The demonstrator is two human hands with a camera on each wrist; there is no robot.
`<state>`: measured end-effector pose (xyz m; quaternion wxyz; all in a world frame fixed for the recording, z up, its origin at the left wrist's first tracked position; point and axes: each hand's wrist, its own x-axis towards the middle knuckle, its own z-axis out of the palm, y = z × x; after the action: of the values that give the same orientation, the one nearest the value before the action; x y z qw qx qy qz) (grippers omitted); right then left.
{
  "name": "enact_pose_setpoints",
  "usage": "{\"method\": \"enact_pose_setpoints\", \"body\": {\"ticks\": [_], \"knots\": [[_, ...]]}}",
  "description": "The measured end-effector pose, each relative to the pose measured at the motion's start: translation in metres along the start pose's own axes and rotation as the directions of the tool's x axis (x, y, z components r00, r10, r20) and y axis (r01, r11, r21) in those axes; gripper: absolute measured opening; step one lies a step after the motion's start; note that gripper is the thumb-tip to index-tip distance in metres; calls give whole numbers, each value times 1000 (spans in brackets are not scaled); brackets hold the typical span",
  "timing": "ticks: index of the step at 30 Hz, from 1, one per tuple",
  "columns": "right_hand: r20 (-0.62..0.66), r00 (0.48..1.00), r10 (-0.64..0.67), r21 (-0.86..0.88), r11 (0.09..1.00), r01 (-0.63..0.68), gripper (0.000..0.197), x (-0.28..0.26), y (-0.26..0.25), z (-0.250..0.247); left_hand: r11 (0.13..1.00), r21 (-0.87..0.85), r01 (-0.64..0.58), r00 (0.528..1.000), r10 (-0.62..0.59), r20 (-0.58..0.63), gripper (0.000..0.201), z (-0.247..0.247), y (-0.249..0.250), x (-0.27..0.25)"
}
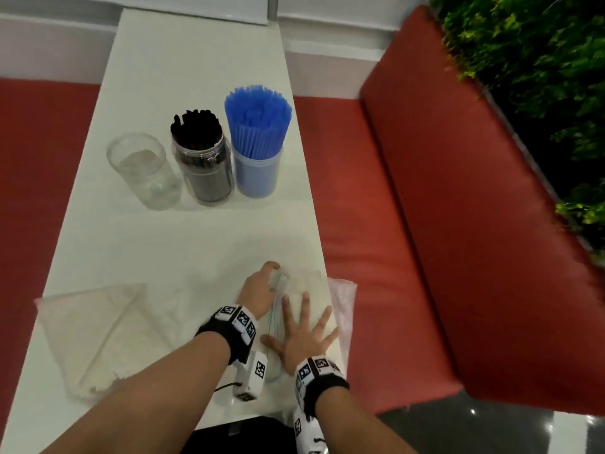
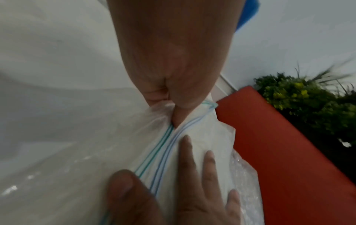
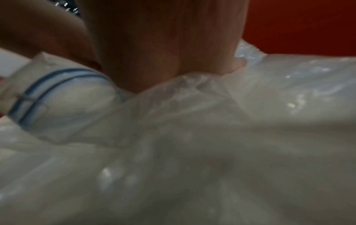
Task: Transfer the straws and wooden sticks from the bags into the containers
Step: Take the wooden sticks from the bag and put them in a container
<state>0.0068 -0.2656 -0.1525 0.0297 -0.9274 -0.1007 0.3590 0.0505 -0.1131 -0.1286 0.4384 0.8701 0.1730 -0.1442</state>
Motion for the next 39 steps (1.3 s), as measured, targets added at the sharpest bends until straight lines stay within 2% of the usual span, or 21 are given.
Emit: {"method": "enact_pose_setpoints", "body": {"ticks": [3, 6, 11, 13, 15, 17, 19, 20, 22, 23, 24, 26, 28, 29, 31, 32, 33, 34, 36, 38, 39], "knots": [[29, 999, 20, -42, 999, -19, 106, 25, -10, -8, 986, -159, 56, 998, -55, 15, 55, -16, -9, -3], [31, 999, -9, -56, 998, 11, 111, 51, -30, -27, 980, -181, 86, 995, -93, -32, 52, -46, -21, -7], [104, 992, -65, -111, 991, 77, 115, 80, -72, -74, 997, 33, 74, 936, -58, -346, 29, -106, -44, -25], [122, 990, -66, -115, 990, 80, 119, 83, -89, -92, 956, 209, 205, 885, -90, -458, 28, -130, -56, -38], [129, 991, -27, -149, 988, 46, 119, 81, -108, -105, 828, 357, 433, 834, -218, -506, 29, -152, -69, -54], [86, 996, 26, -165, 986, -11, 109, 75, -130, -115, 701, 375, 606, 776, -417, -474, 37, -168, -78, -65], [-48, 999, 12, -120, 993, -18, 91, 60, -158, -115, 644, 300, 704, 705, -583, -405, 62, -182, -91, -80], [-168, 984, -56, -97, 994, 40, 78, 49, -173, -110, 635, 242, 734, 674, -637, -374, 77, -187, -101, -89], [-358, 897, -260, -68, 965, 252, 51, 27, -198, -96, 620, 102, 778, 615, -716, -331, 102, -195, -122, -104], [-356, 872, -336, -36, 937, 346, 43, 17, -209, -87, 607, 27, 795, 584, -751, -308, 112, -199, -133, -110], [-278, 888, -367, 34, 920, 391, 38, 11, -219, -75, 589, -44, 807, 558, -785, -270, 121, -202, -144, -116], [12, 946, -324, 242, 919, 312, 47, 0, -232, -49, 555, -162, 816, 534, -831, -154, 130, -207, -162, -124], [235, 946, -225, 334, 932, 139, 74, -7, -237, -28, 531, -389, 753, 563, -825, -36, 120, -209, -172, -128], [270, 943, -194, 371, 925, 85, 81, -9, -238, -23, 497, -583, 642, 625, -781, 21, 107, -209, -173, -128], [250, 948, -196, 547, 836, 28, 82, -10, -241, -20, 341, -866, 365, 757, -650, 63, 81, -212, -171, -127], [208, 958, -198, 646, 763, 18, 80, -8, -241, -22, 290, -915, 281, 789, -613, 48, 69, -215, -170, -124], [146, 970, -192, 708, 706, 33, 78, -6, -241, -25, 296, -919, 260, 805, -592, 37, 57, -216, -168, -122], [72, 982, -176, 723, 688, 70, 75, -5, -240, -28, 367, -879, 304, 810, -585, 35, 49, -219, -165, -120], [-76, 988, -135, 608, 779, 153, 70, -4, -242, -30, 562, -670, 485, 798, -598, 76, 43, -220, -161, -117], [-224, 963, -151, 366, 903, 227, 61, -10, -247, -30, 584, -619, 525, 808, -571, 146, 47, -219, -158, -117], [-297, 932, -206, 268, 919, 289, 54, -15, -251, -30, 530, -679, 508, 813, -556, 173, 50, -217, -159, -116]]}}
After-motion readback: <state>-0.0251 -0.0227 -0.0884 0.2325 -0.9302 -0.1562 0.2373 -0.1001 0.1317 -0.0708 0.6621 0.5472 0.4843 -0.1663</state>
